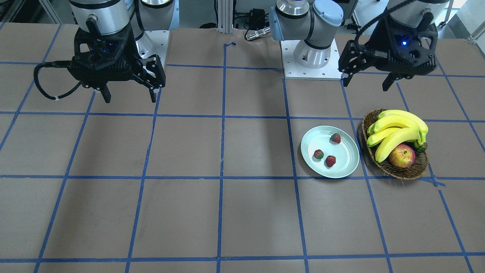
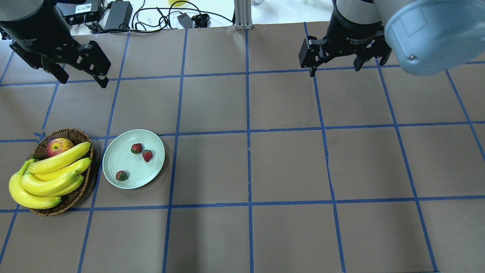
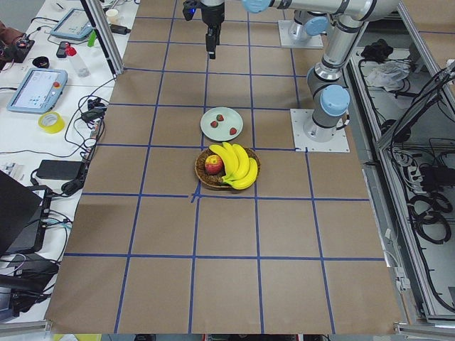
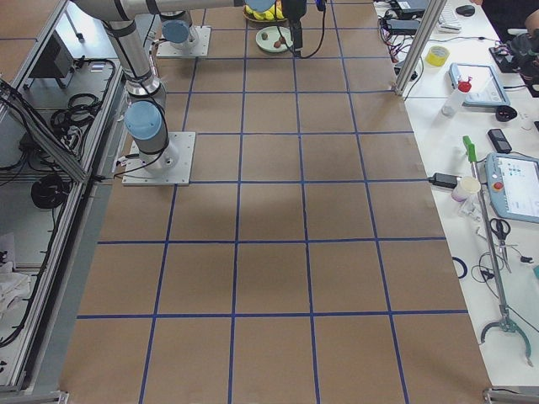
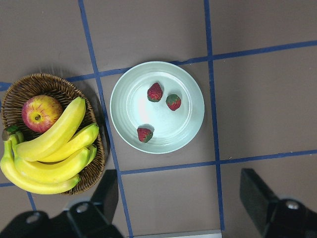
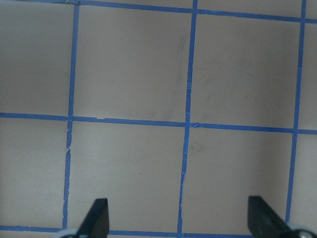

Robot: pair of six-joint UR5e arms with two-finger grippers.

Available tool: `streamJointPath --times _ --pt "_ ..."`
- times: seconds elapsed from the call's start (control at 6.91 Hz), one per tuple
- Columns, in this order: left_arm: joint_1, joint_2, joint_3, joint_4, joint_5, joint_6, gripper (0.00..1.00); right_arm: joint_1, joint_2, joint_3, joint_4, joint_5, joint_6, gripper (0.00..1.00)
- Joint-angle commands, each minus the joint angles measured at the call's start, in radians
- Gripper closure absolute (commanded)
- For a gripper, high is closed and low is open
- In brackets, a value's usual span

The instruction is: Collect all strawberries into plate

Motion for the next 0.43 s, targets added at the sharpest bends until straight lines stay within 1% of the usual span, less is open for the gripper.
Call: streamJointPath --times 0.0,0.29 --pt "-0.072 0.012 -0.013 0.017 0.003 -0.042 0.11 0.002 0.004 0.000 -0.018 0.069 0.006 0.00" --pt "-0.079 0.020 -0.022 0.024 -0.005 -0.109 0.11 0.002 0.003 0.000 -0.018 0.062 0.011 0.00"
